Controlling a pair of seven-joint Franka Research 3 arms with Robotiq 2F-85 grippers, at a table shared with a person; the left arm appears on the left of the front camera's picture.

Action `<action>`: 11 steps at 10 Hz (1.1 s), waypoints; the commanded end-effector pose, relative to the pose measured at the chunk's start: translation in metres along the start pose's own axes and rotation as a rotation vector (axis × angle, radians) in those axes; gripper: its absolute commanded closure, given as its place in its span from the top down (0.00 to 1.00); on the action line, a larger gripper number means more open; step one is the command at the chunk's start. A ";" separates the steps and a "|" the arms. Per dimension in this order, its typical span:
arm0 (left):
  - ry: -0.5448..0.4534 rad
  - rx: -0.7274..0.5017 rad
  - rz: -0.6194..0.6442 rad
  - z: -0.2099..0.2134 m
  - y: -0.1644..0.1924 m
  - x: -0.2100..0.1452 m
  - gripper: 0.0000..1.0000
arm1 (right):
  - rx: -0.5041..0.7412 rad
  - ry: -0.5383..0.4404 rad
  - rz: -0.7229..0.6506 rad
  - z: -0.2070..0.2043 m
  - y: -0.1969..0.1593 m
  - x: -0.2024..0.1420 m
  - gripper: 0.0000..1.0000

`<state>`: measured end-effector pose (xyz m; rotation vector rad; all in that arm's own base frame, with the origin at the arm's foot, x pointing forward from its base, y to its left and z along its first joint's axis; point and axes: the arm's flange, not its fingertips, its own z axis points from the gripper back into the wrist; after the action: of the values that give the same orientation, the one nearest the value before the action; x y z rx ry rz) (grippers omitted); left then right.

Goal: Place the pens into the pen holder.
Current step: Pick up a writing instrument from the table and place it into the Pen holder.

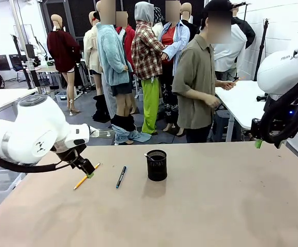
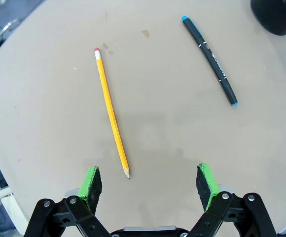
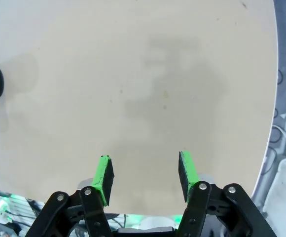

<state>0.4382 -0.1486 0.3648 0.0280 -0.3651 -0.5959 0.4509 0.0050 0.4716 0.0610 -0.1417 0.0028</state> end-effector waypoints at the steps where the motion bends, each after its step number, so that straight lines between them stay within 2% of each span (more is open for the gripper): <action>1: 0.051 -0.033 0.041 -0.018 0.005 0.025 1.00 | -0.025 0.001 -0.020 -0.003 0.003 -0.005 0.67; 4: 0.089 -0.058 0.106 -0.044 0.025 0.028 1.00 | -0.025 0.001 -0.020 -0.003 0.003 -0.005 0.67; 6: 0.092 -0.077 0.114 -0.052 0.035 0.033 1.00 | -0.025 0.001 -0.020 -0.003 0.003 -0.005 0.67; 9: 0.151 -0.076 0.144 -0.070 0.049 0.029 1.00 | -0.025 0.001 -0.020 -0.003 0.003 -0.005 0.67; 11: 0.142 -0.084 0.133 -0.073 0.050 0.029 1.00 | -0.025 0.001 -0.020 -0.003 0.003 -0.005 0.67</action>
<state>0.5070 -0.1279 0.3096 -0.0216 -0.2087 -0.4646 0.4506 0.0053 0.4713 0.0643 -0.1410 0.0029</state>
